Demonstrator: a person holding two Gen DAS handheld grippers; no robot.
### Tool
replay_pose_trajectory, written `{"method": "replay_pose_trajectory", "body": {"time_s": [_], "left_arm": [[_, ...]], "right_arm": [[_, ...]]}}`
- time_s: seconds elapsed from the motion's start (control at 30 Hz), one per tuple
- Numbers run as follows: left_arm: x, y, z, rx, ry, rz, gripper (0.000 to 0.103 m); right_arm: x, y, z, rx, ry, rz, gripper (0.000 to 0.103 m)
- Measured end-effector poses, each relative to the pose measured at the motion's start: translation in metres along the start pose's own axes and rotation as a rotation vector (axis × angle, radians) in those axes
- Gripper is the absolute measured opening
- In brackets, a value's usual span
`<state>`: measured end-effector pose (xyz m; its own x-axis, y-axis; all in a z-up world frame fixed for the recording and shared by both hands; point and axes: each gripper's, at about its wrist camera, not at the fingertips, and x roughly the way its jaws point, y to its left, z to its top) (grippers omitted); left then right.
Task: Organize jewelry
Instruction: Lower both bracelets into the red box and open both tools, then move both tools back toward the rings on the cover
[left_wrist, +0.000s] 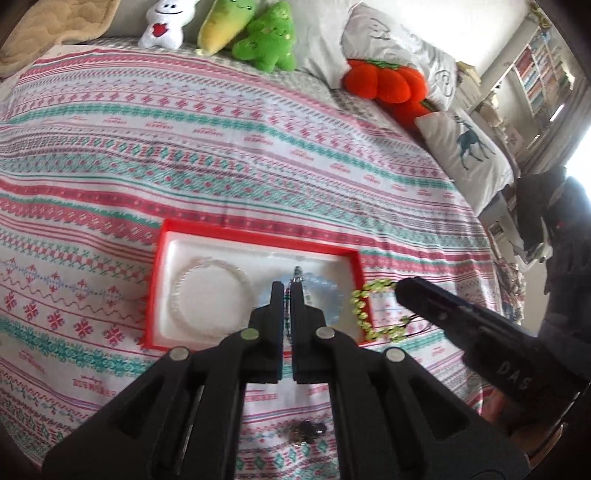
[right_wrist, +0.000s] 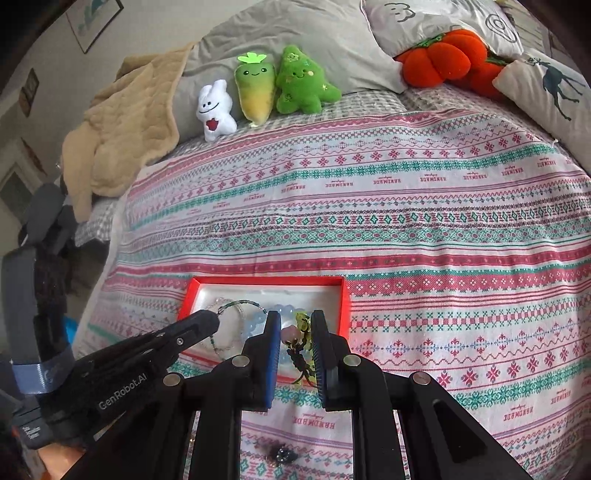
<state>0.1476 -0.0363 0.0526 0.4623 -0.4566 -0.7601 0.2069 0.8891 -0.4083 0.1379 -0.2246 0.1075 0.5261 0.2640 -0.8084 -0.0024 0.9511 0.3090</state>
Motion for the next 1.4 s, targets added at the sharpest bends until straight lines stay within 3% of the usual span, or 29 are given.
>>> {"method": "replay_pose_trajectory", "body": {"time_s": [0.13,0.5,0.8,1.17,1.4], "left_arm": [[0.001,0.012,-0.001,0.008,0.002,0.089,0.004],[0.007,0.029,-0.003,0.036,0.009,0.237,0.004],[-0.007,0.028,-0.005,0.08,-0.023,0.28,0.025],[-0.009,0.029,-0.008,0.089,-0.015,0.288,0.038],[-0.017,0.026,-0.01,0.112,-0.022,0.29,0.061]], "right_arm": [[0.01,0.008,0.002,-0.009,0.018,0.014,0.017],[0.028,0.047,-0.001,-0.082,0.052,0.056,0.017],[0.035,0.057,0.0,-0.099,0.068,0.101,0.017],[0.057,0.026,0.001,-0.063,0.101,-0.022,0.017],[0.054,0.024,0.002,-0.088,0.099,-0.042,0.02]]}}
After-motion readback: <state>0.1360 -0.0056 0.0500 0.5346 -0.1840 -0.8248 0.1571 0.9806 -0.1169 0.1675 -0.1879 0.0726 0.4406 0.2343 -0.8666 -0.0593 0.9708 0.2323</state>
